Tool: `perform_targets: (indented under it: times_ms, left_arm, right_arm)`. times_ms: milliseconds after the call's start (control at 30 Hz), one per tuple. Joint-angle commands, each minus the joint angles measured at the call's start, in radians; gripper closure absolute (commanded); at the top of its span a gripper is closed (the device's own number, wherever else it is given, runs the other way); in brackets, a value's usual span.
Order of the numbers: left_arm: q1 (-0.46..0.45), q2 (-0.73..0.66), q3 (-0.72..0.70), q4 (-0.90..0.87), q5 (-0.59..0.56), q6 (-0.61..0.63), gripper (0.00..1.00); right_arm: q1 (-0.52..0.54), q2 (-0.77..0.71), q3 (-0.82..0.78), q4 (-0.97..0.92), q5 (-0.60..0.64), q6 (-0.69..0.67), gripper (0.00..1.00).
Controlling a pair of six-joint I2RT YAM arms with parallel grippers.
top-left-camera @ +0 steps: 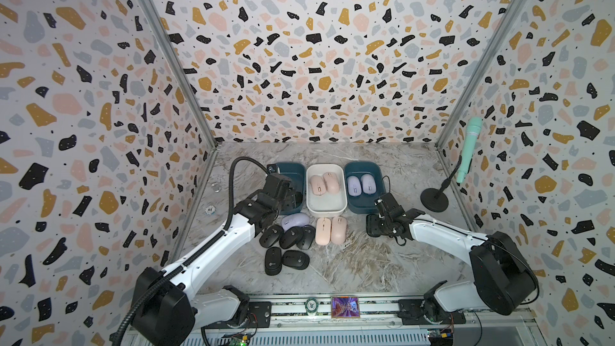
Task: Place the mice by color into the storage box
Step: Pick up the mouse from the center of the board.
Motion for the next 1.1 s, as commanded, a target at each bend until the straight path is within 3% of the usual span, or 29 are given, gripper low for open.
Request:
perform_targets:
  times_ms: [0, 333, 567, 1067]
  left_arm:
    - [0.006, 0.009, 0.000, 0.024, 0.021, 0.036, 0.27]
    - [0.007, 0.034, 0.001, 0.010, 0.067, 0.067, 0.27]
    - [0.007, 0.035, -0.001, 0.012, 0.070, 0.073, 0.27]
    - [0.008, 0.050, 0.011, 0.030, 0.062, 0.068, 0.27]
  right_arm:
    - [0.014, 0.013, 0.040, 0.014, 0.024, 0.010, 0.30]
    - [0.043, 0.105, 0.064, -0.007, 0.071, 0.014, 0.32]
    - [0.052, 0.119, 0.056, -0.021, 0.096, 0.015, 0.45]
    - [0.102, -0.070, 0.056, -0.107, 0.053, 0.022, 0.48]
